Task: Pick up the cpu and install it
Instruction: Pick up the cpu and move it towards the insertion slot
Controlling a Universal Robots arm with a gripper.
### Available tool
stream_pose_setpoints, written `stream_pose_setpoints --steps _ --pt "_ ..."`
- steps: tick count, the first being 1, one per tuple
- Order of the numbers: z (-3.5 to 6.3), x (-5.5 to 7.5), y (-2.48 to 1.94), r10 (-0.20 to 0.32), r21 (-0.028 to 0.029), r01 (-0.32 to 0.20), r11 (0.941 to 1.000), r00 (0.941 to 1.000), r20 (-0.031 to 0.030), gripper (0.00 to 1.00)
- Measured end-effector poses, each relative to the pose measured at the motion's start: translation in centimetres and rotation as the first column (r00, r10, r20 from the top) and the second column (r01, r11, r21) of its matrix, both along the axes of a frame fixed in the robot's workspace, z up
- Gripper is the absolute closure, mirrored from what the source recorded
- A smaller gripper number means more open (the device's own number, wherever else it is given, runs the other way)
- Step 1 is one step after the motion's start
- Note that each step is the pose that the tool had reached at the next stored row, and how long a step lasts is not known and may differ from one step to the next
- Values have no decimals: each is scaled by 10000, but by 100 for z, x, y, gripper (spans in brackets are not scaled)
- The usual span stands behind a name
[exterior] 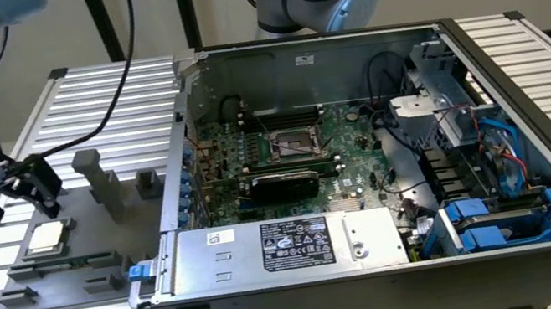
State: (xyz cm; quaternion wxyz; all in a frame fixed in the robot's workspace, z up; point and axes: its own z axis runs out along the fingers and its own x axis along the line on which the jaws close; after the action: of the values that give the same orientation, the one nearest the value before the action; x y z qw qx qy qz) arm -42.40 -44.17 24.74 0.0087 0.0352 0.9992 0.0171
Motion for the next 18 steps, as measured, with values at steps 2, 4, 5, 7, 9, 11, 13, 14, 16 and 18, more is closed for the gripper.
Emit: stream_pose_setpoints --steps 2,4,5,7,9,11,13,14,16,18 --pt "-36 1 -3 -1 0 1 10000 10000 0 17" --pt "-74 1 -5 0 1 0 10000 10000 1 17" --pt "-92 1 -6 0 0 0 10000 10000 1 17" --pt "-127 1 -5 0 0 0 10000 10000 0 17" --pt "-164 1 -6 1 1 -1 10000 10000 1 17" --pt "-200 1 -6 0 0 0 10000 10000 1 17" --pt "-237 1 -6 0 0 0 10000 10000 0 17" --pt "-255 1 -6 0 0 0 10000 10000 0 17" --pt "-291 1 -6 0 0 0 10000 10000 0 17" --pt "-327 0 -5 0 1 0 10000 10000 1 17"
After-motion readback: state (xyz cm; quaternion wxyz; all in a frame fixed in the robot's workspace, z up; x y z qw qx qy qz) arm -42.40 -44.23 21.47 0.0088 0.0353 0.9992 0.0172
